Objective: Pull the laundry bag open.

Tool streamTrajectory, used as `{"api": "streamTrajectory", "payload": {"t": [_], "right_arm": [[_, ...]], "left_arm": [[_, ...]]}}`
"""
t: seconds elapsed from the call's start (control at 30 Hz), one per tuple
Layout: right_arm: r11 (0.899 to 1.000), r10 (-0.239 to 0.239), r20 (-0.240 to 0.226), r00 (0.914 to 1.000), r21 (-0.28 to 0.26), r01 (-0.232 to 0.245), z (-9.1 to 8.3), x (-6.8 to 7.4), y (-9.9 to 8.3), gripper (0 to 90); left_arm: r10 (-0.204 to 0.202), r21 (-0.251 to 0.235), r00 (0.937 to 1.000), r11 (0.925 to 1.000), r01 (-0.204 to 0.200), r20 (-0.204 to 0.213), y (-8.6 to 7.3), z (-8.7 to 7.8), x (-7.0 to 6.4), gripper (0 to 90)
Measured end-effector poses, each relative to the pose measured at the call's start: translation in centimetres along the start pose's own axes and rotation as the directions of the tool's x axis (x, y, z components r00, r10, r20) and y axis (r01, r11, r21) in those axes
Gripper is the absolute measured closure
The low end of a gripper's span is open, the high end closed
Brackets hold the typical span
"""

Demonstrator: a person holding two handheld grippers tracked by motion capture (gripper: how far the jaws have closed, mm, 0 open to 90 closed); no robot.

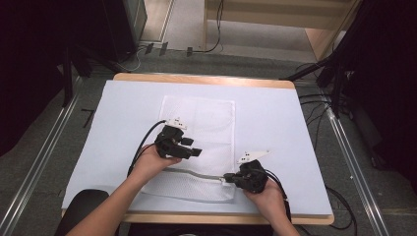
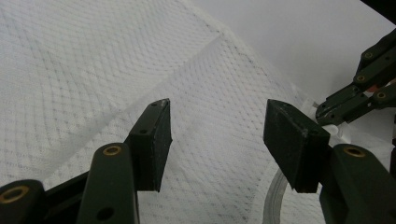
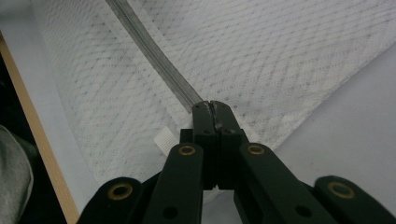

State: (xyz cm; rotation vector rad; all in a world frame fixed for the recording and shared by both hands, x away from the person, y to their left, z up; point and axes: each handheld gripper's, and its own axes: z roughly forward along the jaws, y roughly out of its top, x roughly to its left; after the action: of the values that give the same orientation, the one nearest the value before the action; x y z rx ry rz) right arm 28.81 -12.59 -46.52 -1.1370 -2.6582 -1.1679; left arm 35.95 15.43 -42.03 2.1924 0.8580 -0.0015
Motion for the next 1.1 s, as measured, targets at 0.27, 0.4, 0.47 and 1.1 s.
{"api": "streamTrajectory", "payload": {"t": [0.27, 0.4, 0.47, 1.1], "right_arm": [[1.000, -0.029, -0.030, 0.9991, 0.006, 0.029, 1.0, 0.9, 0.5, 90.0], [0.998, -0.061, -0.013, 0.9980, 0.001, 0.061, 1.2, 1.3, 0.7, 90.0], [0.998, -0.063, -0.007, 0.9980, -0.003, 0.063, 1.0, 1.1, 0.8, 90.0], [0.998, -0.062, 0.030, 0.9976, -0.003, 0.062, 0.4, -0.6, 0.0, 90.0]], "left_arm": [[0.002, 0.007, 1.0000, 1.0000, -0.002, 0.002, 0.0, 0.1, 0.0, 43.0], [0.005, 0.005, 1.0000, 1.0000, -0.005, 0.006, -0.1, 0.1, -0.1, 44.0], [0.004, 0.006, 0.9999, 1.0000, -0.004, 0.014, -0.1, 0.1, -0.2, 44.8], [-0.023, 0.058, 0.9911, 0.9982, 0.016, 0.131, -0.3, 1.7, -2.9, 65.3]]}}
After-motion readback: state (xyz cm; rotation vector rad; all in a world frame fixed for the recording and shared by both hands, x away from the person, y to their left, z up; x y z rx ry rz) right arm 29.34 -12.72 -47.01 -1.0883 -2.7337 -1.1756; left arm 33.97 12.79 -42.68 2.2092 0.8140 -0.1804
